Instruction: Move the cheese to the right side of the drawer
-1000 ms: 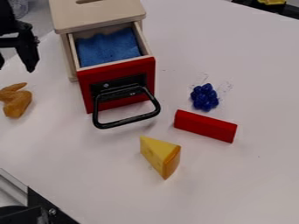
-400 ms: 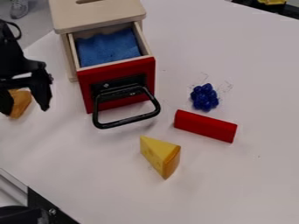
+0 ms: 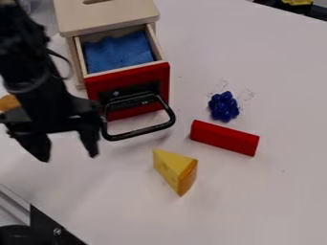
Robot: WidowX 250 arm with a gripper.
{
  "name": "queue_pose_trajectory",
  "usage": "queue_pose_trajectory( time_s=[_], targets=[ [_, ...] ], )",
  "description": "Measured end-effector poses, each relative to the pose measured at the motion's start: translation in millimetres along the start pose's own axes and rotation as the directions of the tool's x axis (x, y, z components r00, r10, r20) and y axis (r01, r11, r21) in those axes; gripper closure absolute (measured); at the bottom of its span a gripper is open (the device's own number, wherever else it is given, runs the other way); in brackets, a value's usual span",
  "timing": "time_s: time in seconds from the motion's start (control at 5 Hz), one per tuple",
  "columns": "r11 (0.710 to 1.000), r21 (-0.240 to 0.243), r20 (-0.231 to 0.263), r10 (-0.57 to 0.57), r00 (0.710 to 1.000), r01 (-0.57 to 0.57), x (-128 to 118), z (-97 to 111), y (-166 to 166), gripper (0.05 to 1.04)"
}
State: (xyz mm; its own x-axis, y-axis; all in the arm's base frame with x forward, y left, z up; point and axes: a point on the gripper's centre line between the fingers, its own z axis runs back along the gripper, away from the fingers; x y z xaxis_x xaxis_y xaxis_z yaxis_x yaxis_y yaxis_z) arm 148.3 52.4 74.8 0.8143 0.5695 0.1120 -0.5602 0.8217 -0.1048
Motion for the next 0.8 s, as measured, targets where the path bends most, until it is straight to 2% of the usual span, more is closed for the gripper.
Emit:
queue_pose_trajectory(
  time_s=[0.2, 0.4, 0.6, 0.8],
  targets=[
    [0.999, -0.007, -0.041, 0.036, 0.999, -0.036, -17, -5, -42, 0.084],
    [1.0, -0.012, -0.051, 0.003, 0.999, -0.003, -18, -10, -69, 0.084],
    [0.997, -0.007, -0.082, -0.071, 0.994, 0.071, -15, -22, -93, 0.084],
    [0.994, -0.006, -0.083, -0.112, 0.99, 0.112, -13, -28, -106, 0.084]
  ],
)
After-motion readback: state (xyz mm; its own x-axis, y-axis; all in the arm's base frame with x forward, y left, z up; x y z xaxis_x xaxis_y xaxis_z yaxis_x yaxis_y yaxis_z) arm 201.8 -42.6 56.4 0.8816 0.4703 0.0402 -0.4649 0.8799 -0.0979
